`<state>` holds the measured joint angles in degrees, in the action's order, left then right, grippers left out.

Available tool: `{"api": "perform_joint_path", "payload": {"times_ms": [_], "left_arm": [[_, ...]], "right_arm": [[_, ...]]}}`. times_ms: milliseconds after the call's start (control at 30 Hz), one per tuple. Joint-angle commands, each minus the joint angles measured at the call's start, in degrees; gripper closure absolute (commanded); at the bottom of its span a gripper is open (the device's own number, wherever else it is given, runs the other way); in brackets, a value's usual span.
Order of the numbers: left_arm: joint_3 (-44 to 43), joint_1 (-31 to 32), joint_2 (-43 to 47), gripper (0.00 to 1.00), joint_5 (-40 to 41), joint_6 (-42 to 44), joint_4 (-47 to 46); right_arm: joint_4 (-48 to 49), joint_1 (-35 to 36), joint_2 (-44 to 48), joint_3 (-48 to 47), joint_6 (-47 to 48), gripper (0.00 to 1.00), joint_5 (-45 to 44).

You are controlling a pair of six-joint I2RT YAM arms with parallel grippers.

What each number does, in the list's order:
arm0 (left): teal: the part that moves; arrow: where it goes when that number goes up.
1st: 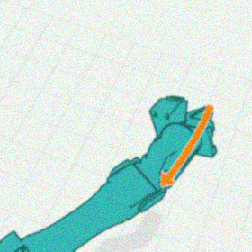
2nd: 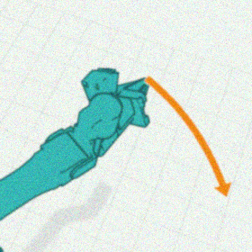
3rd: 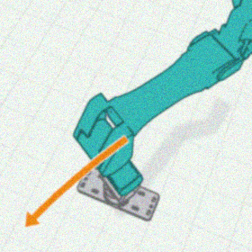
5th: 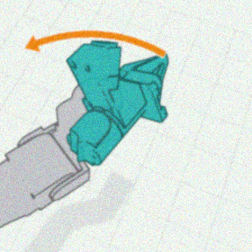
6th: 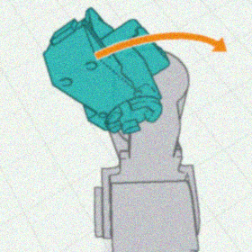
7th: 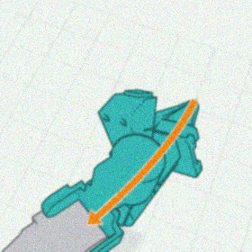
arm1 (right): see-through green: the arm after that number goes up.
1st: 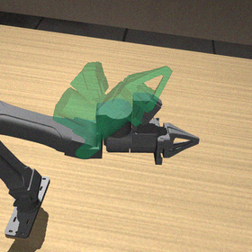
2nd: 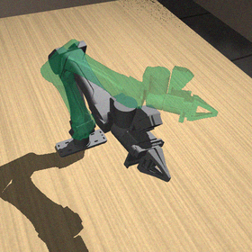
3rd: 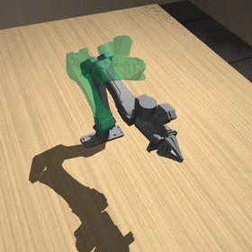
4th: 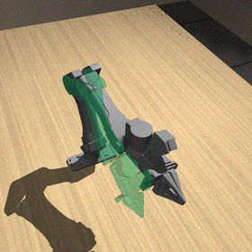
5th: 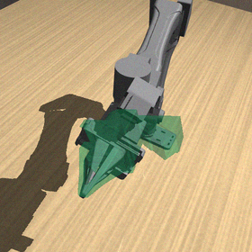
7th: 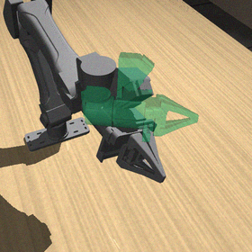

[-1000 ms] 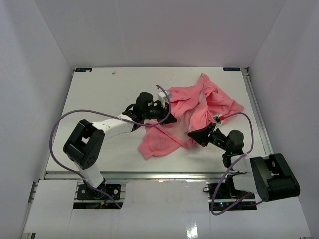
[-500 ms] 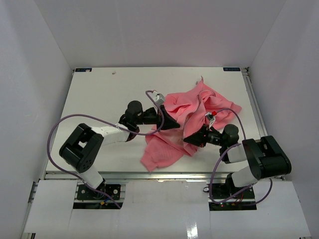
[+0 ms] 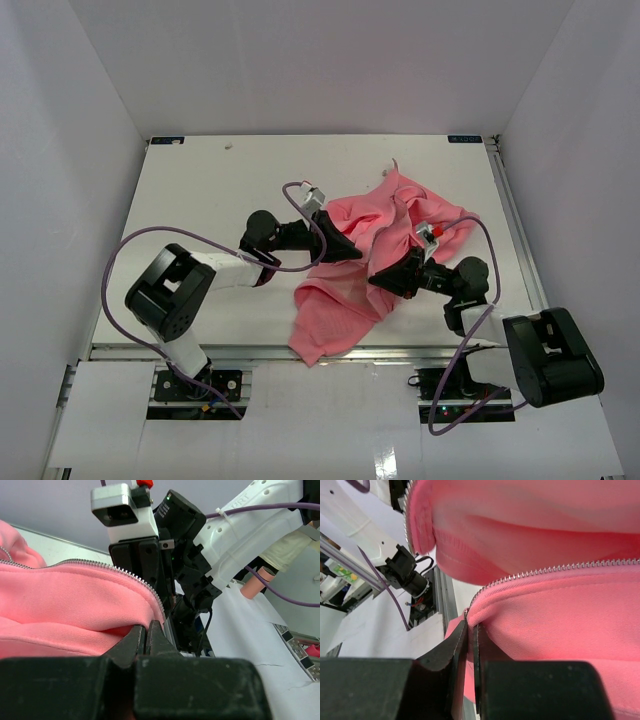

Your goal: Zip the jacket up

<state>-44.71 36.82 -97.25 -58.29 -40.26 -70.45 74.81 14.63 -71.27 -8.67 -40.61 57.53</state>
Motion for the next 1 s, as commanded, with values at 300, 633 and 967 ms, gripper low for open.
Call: {"api": "perform_joint_path", "payload": {"times_ms": [300,633,967], "left_arm": [[0.08,0.10,2.38,1.00,-0.96,-3.95,-6.97],[1.03,0.35,-2.00,1.00,0.01,-7.55,-18.18],[0.53,0.66,-5.15,1.00,0.20,-10.04,-24.78]], "right_arm": [[33.12,0.75,8.85,-0.41,2.73,0.92,-0.71],[32.95,0.75,11.58,0.32,1.69,0.92,-3.02],[33.37,0.75,12.00,0.19,0.48,0.92,-5.22]]}}
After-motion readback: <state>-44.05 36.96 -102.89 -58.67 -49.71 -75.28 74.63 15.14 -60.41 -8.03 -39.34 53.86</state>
